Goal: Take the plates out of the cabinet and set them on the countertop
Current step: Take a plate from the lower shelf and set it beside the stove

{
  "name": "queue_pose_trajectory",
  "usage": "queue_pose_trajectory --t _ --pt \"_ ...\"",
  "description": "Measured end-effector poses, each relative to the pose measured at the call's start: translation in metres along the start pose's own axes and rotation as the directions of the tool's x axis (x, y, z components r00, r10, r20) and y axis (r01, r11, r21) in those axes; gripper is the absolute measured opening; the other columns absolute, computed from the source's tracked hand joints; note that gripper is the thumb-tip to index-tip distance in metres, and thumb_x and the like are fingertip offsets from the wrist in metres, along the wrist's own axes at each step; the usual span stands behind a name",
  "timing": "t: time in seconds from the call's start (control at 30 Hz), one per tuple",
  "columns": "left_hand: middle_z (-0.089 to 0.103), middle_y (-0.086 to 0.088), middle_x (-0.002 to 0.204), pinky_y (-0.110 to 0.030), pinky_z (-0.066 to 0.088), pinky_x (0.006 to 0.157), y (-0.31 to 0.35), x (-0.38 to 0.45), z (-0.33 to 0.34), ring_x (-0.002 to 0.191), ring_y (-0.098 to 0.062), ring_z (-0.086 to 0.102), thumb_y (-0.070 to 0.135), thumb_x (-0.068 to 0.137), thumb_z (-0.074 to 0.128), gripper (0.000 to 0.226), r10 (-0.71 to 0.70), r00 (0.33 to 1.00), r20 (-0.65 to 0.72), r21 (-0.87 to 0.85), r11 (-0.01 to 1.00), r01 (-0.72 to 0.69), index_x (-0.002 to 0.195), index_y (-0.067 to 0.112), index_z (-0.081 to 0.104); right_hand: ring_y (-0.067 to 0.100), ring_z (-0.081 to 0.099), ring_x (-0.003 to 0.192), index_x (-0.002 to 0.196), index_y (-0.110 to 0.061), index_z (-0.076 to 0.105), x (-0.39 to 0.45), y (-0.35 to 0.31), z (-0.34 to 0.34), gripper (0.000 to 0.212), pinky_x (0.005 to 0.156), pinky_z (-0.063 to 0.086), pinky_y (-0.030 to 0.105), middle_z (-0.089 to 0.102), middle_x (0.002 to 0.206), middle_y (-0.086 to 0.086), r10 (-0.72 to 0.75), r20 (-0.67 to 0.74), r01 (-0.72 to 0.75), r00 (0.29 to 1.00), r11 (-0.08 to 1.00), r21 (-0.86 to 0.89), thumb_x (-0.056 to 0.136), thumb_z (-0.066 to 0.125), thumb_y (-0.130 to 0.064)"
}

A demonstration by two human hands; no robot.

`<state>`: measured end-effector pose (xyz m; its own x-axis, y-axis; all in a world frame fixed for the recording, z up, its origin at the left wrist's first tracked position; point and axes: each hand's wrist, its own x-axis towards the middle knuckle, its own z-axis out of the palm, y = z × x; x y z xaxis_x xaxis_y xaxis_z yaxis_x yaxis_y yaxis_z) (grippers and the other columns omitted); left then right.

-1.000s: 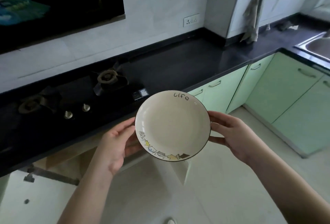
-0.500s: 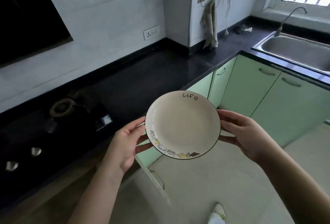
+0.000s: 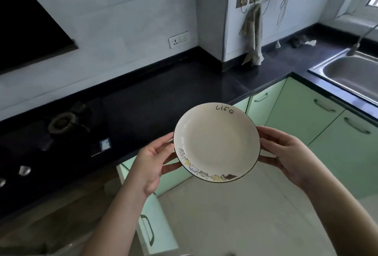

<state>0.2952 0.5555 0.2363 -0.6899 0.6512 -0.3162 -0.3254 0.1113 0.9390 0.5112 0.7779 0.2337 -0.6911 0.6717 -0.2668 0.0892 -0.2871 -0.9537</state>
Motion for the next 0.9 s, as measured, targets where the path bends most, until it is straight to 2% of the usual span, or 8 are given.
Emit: queue_pose_trajectory --t 0.1,0.27,0.43,0.53,0.6,0.73,0.9 --pt "0.075 0.000 0.111 -0.026 0.059 0.064 0.005 0.011 -0.006 0.096 -0.012 0.072 0.006 0.098 0.054 0.031 0.010 0.998 -0.055 -0.012 1.000 -0.011 0.119 0.025 0.067 0.013 0.069 0.098 0.110 -0.024 0.072 0.027 -0.002 0.009 0.034 0.073 0.059 0.032 0.073 0.113 -0.002 0.016 0.050 -0.016 0.999 1.000 -0.006 0.098 0.049 -0.002" --pt "0.075 -0.002 0.112 -0.028 0.060 0.066 0.011 0.038 -0.032 0.098 -0.014 0.072 0.007 0.099 0.053 0.031 0.015 0.992 -0.129 -0.063 0.998 -0.023 0.123 0.022 0.066 0.009 0.069 0.098 0.102 -0.034 0.075 0.071 -0.010 0.039 0.038 0.072 0.059 0.030 0.074 0.111 -0.006 0.013 0.138 -0.007 0.990 0.999 -0.048 0.097 0.051 -0.005" --pt "0.075 -0.004 0.112 -0.029 0.060 0.068 0.019 0.072 -0.059 0.097 -0.020 0.073 0.007 0.099 0.053 0.030 0.048 0.985 -0.167 -0.124 0.990 -0.069 0.118 0.025 0.068 0.011 0.069 0.100 0.102 -0.034 0.074 0.118 -0.024 0.076 0.034 0.069 0.057 0.027 0.074 0.109 -0.006 0.011 0.169 0.009 0.986 0.993 -0.119 0.095 0.055 -0.007" --pt "0.075 -0.005 0.113 -0.033 0.062 0.071 0.026 0.091 -0.075 0.100 -0.022 0.072 0.008 0.099 0.054 0.029 0.053 0.982 -0.183 -0.160 0.984 -0.083 0.121 0.022 0.067 0.011 0.069 0.100 0.101 -0.038 0.074 0.143 -0.036 0.098 0.035 0.071 0.058 0.028 0.074 0.108 -0.006 0.013 0.207 0.025 0.978 0.983 -0.182 0.095 0.056 -0.008" --pt "0.074 -0.004 0.114 -0.035 0.062 0.071 0.030 0.104 -0.085 0.102 -0.022 0.071 0.008 0.098 0.054 0.030 0.052 0.981 -0.189 -0.177 0.980 -0.086 0.122 0.021 0.067 0.015 0.070 0.099 0.103 -0.033 0.074 0.160 -0.041 0.110 0.032 0.071 0.058 0.030 0.074 0.107 -0.001 0.016 0.215 0.026 0.977 0.981 -0.190 0.094 0.057 -0.008" --pt "0.075 -0.002 0.113 -0.029 0.060 0.065 0.036 0.129 -0.101 0.098 -0.019 0.072 0.008 0.098 0.055 0.029 0.038 0.973 -0.230 -0.209 0.974 -0.088 0.116 0.024 0.070 0.019 0.070 0.087 0.106 -0.028 0.073 0.189 -0.041 0.130 0.030 0.069 0.058 0.029 0.076 0.098 0.004 0.020 0.205 0.023 0.979 0.978 -0.208 0.095 0.056 -0.006" --pt "0.074 -0.004 0.115 -0.028 0.060 0.065 0.037 0.154 -0.117 0.100 -0.019 0.072 0.007 0.097 0.056 0.030 -0.001 0.964 -0.264 -0.229 0.971 -0.062 0.120 0.022 0.068 0.022 0.073 0.081 0.098 -0.026 0.075 0.226 -0.040 0.152 0.035 0.064 0.059 0.029 0.076 0.095 0.008 0.060 0.233 -0.015 0.971 0.982 -0.189 0.097 0.051 -0.002"
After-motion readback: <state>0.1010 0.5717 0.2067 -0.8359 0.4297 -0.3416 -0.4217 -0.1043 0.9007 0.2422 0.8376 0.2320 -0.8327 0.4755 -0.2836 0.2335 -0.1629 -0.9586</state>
